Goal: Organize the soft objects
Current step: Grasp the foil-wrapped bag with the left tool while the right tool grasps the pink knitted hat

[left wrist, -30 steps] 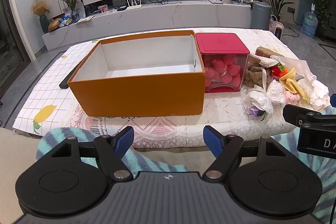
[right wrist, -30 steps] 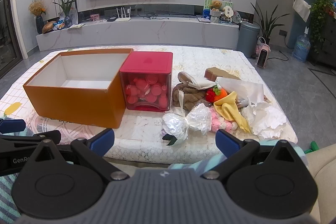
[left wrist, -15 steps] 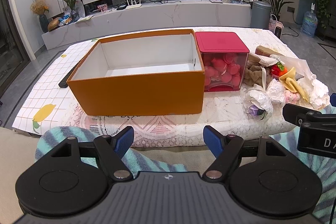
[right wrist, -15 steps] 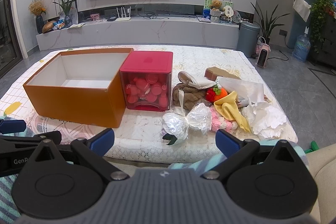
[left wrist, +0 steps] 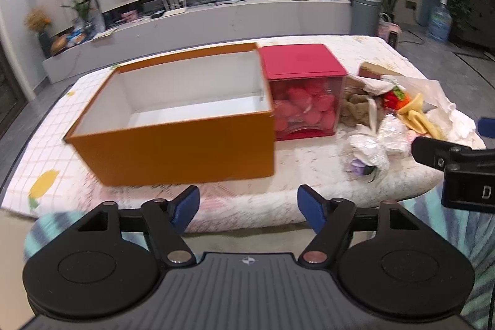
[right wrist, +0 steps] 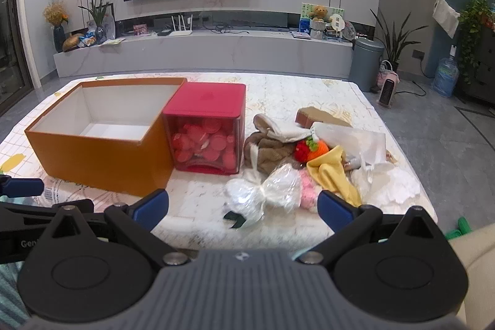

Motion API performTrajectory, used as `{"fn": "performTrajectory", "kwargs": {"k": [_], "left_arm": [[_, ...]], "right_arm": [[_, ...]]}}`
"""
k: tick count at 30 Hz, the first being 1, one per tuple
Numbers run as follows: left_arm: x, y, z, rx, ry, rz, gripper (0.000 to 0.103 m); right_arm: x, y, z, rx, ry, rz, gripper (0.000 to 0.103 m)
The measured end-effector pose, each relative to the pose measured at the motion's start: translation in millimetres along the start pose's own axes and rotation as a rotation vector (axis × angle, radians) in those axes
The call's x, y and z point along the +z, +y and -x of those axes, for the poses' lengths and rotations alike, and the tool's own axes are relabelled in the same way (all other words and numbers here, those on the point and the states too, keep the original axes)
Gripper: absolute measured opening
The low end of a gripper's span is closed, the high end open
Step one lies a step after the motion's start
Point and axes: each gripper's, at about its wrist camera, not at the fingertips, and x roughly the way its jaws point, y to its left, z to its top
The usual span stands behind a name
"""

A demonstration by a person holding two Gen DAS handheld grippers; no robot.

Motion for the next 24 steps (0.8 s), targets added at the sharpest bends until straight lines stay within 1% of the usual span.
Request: {"fn": "performTrajectory", "kwargs": {"k": [2,5,6,7,8,11,13,16,18,22,24], "left_arm": [[4.1,-6.4,-5.7,-0.028,-0.007,-0.022,0.079],[11.9,-18.8,-15.4,-0.102,-0.028,-0.054,0.072],[13.9,-21.6,-17.9,-0.127,-0.033,-0.059,0.068],[16.7,-25.1,-21.4,-0.16,-0.035,-0.06,0.065],[19.0,-27.5,-24.3,-0.182,-0.037,-0.057,0.064],[27.9,-36.7,-35.3,-0.267,-0.035,-0.05,0.06],[33.5,-45.7,-42.1,-0.314,-0.034,-0.077,0.06],[41.3,-66.2,-49.9,-0.362,-0.059,-0.186,0.06],[45.6,-82.3,-54.2,-0.394,-0.08,-0.288,0.06],[51.0,-112.7,-68.7,-0.391,-0.094,-0.467,0.06],[53.1,-127.4,-76.8,-0.38,-0.098,-0.55,0.062]], "right_arm": [[1.9,-10.5,-6.7,0.019,-0.01,0.009,0.1],[6.0,-27.0,-17.8,0.001,-0.002,0.024,0.099],[7.7,-32.9,-21.5,-0.002,0.009,0.027,0.096],[8.9,-38.9,-25.7,-0.004,0.021,0.033,0.091],[10.2,-45.3,-30.2,-0.009,0.037,0.038,0.089],[13.5,-65.7,-42.7,-0.037,0.081,0.033,0.089],[16.8,-79.3,-49.6,-0.052,0.104,0.021,0.087],[21.3,-97.3,-57.9,-0.082,0.129,0.005,0.084],[22.4,-109.2,-64.7,-0.105,0.147,-0.003,0.084],[21.9,-135.1,-81.0,-0.141,0.207,-0.043,0.084],[21.9,-143.7,-90.3,-0.145,0.24,-0.048,0.084]]}}
